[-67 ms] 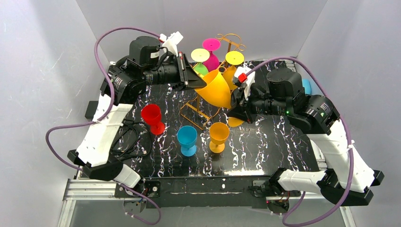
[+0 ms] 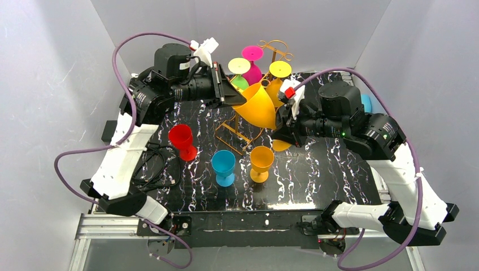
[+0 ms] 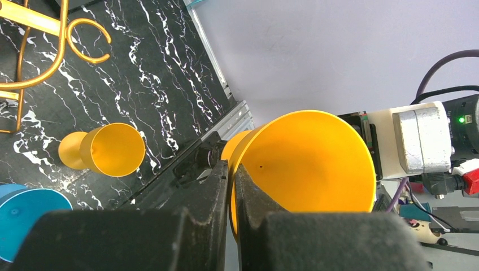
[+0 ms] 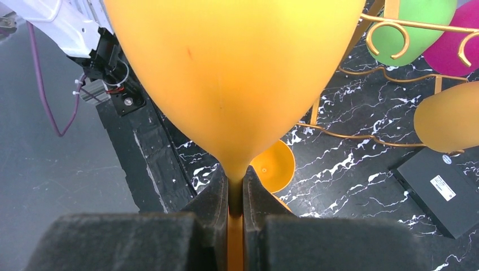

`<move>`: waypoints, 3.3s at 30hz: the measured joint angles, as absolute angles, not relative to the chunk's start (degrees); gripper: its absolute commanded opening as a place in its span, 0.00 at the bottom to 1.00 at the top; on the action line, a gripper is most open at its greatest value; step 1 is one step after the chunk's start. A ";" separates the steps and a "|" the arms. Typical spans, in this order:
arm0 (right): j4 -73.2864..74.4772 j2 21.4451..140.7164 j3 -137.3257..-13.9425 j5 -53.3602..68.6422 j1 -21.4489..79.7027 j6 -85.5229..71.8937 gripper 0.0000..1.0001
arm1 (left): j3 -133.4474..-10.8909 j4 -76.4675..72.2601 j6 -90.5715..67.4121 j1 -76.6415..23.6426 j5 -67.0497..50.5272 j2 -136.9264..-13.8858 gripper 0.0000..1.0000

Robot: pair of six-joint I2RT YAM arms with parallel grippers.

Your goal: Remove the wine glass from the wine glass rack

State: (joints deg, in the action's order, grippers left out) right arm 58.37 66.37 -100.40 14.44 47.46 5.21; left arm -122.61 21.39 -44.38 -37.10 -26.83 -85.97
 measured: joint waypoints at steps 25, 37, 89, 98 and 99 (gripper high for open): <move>52.53 65.69 -100.38 11.73 47.75 1.48 0.78 | -125.69 24.93 -37.50 -37.74 -20.10 -82.39 0.00; 52.47 61.49 -98.41 10.02 47.75 -0.45 0.83 | -130.17 32.75 -27.94 -37.74 -7.92 -81.30 0.00; 48.69 58.19 -93.97 -4.67 47.75 -13.02 0.84 | -62.04 23.14 -23.75 -37.74 21.96 -44.88 0.00; 51.81 65.28 -102.69 -11.49 47.75 -15.44 0.88 | -53.91 19.05 -26.24 -37.74 21.80 -40.95 0.00; 52.12 66.04 -103.57 -11.66 47.75 -15.77 0.88 | -53.39 18.76 -26.44 -37.74 21.78 -40.75 0.00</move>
State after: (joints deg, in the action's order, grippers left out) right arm 52.12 66.04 -103.57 -11.66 47.75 -15.77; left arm -53.39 18.76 -26.44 -37.74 21.78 -40.75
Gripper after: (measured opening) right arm 0.873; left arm 0.037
